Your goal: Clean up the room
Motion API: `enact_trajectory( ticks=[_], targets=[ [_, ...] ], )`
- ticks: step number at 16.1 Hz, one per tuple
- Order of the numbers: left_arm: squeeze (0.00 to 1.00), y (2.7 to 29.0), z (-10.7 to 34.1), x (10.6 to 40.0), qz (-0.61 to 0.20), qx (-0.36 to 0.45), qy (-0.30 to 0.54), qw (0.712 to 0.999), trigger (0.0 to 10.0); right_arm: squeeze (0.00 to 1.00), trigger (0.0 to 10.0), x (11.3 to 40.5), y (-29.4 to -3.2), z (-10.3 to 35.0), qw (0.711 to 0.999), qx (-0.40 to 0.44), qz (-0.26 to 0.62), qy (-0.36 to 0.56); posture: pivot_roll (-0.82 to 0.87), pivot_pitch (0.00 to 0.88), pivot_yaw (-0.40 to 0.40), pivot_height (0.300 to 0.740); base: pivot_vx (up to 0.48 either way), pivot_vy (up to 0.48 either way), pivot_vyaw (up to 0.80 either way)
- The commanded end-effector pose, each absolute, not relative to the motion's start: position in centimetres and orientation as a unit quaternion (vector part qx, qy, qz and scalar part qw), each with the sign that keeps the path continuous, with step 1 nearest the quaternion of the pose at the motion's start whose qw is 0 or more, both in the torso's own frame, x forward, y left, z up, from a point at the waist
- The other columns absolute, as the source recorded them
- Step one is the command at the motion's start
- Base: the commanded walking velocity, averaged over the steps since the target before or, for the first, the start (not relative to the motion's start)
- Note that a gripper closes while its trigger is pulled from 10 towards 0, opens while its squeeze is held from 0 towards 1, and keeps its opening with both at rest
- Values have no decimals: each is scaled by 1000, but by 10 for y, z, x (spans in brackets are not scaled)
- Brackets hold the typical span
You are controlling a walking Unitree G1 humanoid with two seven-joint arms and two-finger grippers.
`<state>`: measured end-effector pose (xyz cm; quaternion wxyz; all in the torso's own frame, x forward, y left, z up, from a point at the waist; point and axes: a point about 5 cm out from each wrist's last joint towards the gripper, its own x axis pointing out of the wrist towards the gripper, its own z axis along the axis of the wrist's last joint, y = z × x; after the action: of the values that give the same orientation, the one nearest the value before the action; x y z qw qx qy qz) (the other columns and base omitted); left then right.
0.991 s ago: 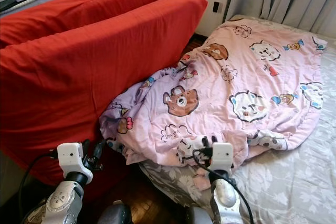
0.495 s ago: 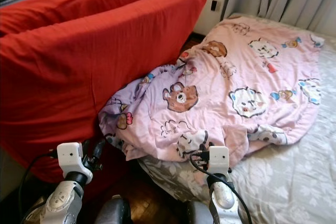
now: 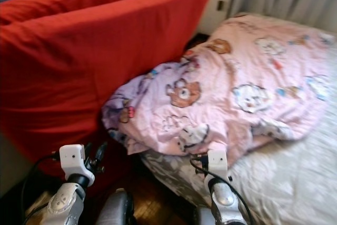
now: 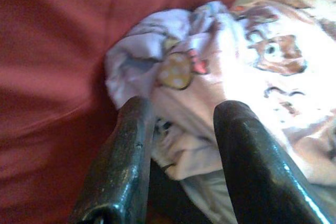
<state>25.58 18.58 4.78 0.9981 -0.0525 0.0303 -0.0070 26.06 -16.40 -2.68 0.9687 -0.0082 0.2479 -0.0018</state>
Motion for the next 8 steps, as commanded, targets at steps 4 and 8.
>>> enact_trajectory(
  ticks=[4,8],
  targets=[
    [0,190,56,258,-9,-48,20,999,10000,0,10000,265,-167,-33,943,55,-64,322,76,130,30,635,0,0,0],
    [0,195,60,255,-8,-39,18,999,10000,1000,10000,260,-171,-39,922,125,-117,348,119,161,43,635,0,0,0]
  ],
)
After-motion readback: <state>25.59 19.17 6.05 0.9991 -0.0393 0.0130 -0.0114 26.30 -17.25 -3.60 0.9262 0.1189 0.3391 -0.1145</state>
